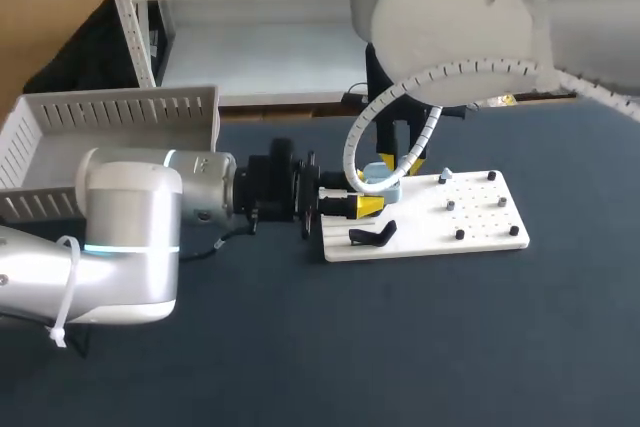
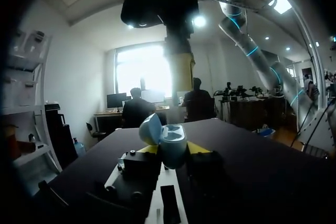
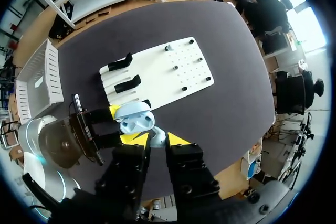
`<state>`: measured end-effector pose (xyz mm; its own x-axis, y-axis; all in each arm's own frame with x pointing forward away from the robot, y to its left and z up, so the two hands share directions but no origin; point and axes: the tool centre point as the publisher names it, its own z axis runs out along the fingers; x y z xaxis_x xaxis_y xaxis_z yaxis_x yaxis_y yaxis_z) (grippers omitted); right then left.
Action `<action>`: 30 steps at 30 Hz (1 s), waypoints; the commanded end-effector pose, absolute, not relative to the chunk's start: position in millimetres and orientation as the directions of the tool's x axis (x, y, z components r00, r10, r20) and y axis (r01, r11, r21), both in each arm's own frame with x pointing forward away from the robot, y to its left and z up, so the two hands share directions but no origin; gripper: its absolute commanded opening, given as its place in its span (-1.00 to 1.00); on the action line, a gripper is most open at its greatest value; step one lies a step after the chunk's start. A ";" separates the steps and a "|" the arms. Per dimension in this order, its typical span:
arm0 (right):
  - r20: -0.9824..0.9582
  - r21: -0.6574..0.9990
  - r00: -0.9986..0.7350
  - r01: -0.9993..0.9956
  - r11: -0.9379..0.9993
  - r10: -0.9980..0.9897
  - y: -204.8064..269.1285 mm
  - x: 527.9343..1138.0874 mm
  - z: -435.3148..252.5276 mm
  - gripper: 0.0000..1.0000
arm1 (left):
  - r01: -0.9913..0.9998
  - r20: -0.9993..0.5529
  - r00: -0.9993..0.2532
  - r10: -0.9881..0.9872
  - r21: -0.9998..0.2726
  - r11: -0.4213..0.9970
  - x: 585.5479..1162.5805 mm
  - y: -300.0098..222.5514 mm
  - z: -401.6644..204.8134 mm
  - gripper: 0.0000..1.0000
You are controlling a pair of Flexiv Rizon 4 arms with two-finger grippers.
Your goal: Pick up each earbud case from the left stands, insert the matching earbuds, close the lid, and place the case in the box.
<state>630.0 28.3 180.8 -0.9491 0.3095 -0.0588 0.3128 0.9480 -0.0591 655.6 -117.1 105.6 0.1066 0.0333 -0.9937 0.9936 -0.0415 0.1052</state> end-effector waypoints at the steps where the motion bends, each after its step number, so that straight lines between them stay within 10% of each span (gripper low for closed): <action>1: -0.058 -0.063 -0.950 0.311 0.948 0.308 31.8 631.5 178.8 -1.00 | 0.994 -0.994 0.108 0.034 0.107 -0.033 653.5 -117.6 105.5 -1.00; 30: -0.086 -0.130 -0.947 0.320 0.938 0.311 41.2 635.5 167.0 -1.00 | 0.994 -0.994 0.108 0.034 0.107 -0.033 653.5 -117.6 105.5 -1.00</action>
